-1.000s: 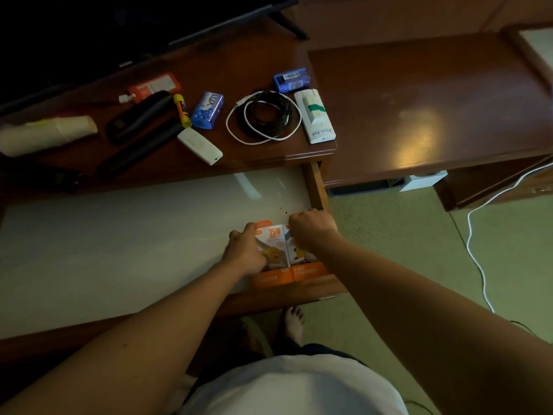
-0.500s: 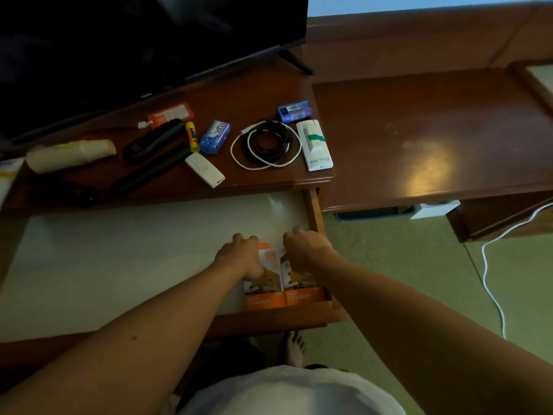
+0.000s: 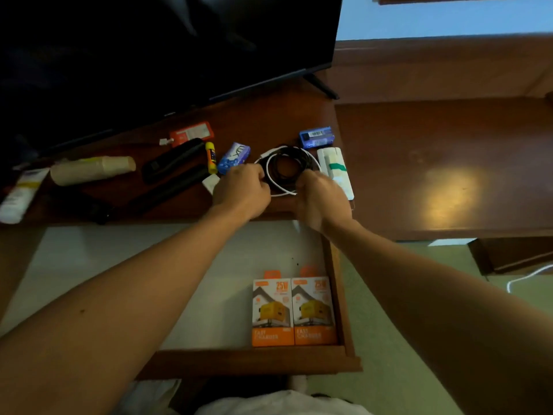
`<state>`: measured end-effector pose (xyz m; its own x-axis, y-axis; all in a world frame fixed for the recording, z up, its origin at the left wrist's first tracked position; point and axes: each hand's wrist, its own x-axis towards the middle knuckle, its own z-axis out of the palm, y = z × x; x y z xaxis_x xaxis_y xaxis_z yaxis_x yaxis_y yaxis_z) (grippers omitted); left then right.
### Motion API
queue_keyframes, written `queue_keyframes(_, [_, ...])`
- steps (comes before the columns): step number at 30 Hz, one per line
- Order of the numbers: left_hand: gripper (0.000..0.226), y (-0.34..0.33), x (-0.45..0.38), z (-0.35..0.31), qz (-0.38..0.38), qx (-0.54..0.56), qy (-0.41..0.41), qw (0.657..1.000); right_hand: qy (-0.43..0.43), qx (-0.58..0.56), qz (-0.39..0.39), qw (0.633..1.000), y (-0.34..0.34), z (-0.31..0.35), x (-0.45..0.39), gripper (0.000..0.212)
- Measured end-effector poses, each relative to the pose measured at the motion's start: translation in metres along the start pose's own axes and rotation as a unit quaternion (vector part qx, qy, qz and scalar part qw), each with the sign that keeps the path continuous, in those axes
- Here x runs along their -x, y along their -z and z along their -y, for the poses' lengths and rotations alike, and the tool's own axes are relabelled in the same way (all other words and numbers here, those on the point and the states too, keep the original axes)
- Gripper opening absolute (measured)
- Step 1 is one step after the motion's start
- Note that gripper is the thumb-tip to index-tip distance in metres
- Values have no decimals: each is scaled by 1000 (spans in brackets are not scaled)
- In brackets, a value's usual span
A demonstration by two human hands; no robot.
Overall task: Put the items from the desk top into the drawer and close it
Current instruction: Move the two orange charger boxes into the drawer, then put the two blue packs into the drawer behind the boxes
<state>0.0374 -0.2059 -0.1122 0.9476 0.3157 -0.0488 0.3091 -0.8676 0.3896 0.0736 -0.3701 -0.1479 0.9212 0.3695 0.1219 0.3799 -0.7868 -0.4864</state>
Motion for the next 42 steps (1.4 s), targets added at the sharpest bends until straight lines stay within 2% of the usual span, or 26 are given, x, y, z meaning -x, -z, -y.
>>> queue_keyframes(2, [32, 6, -25, 5, -16, -19, -2, 1000, -13, -7, -17, 1000, 7, -1, -27, 14])
queue_keyframes(6, [45, 7, -72, 18, 11, -63, 11, 998, -11, 21, -24, 999, 18, -15, -79, 28])
queue_keyframes(9, [55, 5, -97, 26, 53, -103, 47, 992, -16, 75, 12, 997, 22, -25, -118, 42])
queue_keyframes(12, [54, 1, -116, 26, 93, -136, 43, 985, -21, 153, 94, 983, 21, -34, -150, 60])
queue_keyframes(15, [48, -6, -129, 28, 105, -161, 35, 981, -4, 209, 163, 964, 20, -42, -171, 52])
queue_keyframes(19, [49, -9, -138, 33, 101, -168, 34, 980, 20, 231, 228, 946, 17, -44, -183, 45])
queue_keyframes(25, [42, -7, -140, 33, 104, -173, -3, 979, 25, 222, 182, 957, 14, -48, -185, 53])
queue_keyframes(30, [53, -1, -137, 26, 60, -161, -66, 983, 27, 214, 122, 969, 17, -48, -174, 65])
queue_keyframes(35, [60, 4, -113, 15, 26, -133, -109, 985, 72, 241, 61, 966, 23, -43, -140, 68])
queue_keyframes(39, [65, 2, -76, 8, 22, -101, -128, 986, 83, 235, 58, 967, 30, -37, -92, 64])
queue_keyframes(42, [53, -6, -47, 7, 16, -76, -129, 989, 83, 247, 66, 963, 28, -30, -50, 67])
